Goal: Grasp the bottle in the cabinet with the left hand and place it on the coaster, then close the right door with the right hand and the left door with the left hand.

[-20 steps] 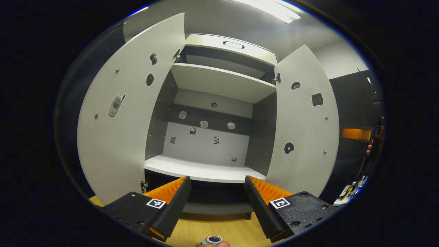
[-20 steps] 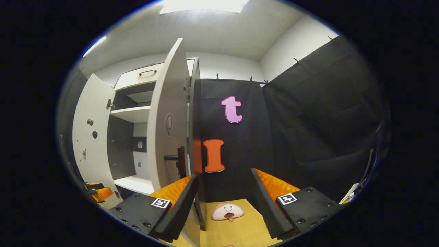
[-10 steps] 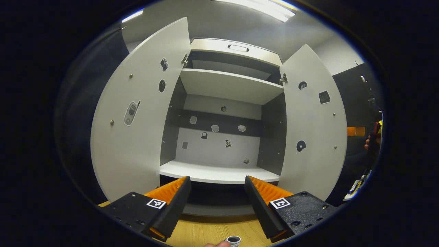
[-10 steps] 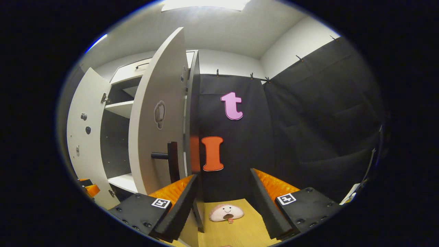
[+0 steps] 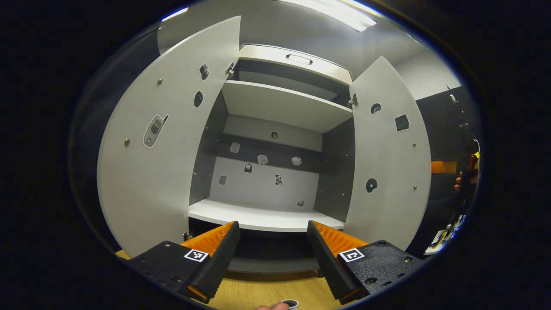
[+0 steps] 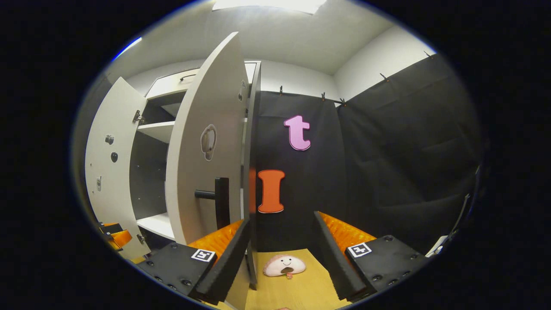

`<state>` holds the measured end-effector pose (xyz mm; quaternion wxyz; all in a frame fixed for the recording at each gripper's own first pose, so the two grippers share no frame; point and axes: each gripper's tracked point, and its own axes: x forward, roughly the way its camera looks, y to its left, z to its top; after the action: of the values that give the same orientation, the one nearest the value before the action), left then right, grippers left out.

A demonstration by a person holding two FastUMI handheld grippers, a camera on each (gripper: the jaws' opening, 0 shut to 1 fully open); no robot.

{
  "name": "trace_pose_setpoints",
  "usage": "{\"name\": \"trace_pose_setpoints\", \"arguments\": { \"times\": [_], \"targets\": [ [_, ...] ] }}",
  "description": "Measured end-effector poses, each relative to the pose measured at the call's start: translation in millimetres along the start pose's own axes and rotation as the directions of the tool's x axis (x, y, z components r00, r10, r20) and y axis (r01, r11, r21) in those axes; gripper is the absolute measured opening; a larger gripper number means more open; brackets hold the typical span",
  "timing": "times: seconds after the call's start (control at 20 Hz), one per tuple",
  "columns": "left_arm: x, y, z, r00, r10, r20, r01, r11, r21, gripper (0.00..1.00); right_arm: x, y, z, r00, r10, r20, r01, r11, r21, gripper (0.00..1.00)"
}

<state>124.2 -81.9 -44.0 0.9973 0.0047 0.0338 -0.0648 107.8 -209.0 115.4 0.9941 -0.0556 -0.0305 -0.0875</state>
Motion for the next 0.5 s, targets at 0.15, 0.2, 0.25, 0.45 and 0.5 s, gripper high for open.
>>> {"name": "trace_pose_setpoints", "arguments": {
  "times": [0.15,0.2,0.25,0.45,0.5],
  "targets": [
    [2,8,1,1.0,-0.005,-0.003,0.005,1.0,0.003,0.95,-2,28,-3,0.999,0.044,-0.002,-0.044,0.999,0.031,0.95],
    [3,11,1,1.0,-0.003,-0.004,0.003,1.0,0.007,0.95,-2,37,-3,0.998,0.061,-0.003,-0.061,0.997,0.038,0.95],
    [3,16,2,1.0,0.001,-0.005,-0.001,1.0,0.013,0.95,-2,45,-3,0.997,0.074,-0.003,-0.074,0.996,0.041,0.96],
    [-4,37,2,1.0,0.028,-0.013,-0.027,0.999,0.03,0.95,1,75,-3,0.994,0.108,0.005,-0.108,0.994,0.034,0.86],
    [-4,42,1,0.999,0.031,-0.016,-0.03,0.999,0.029,0.95,2,83,-3,0.993,0.116,0.003,-0.116,0.993,0.037,0.95]
  ]
}}
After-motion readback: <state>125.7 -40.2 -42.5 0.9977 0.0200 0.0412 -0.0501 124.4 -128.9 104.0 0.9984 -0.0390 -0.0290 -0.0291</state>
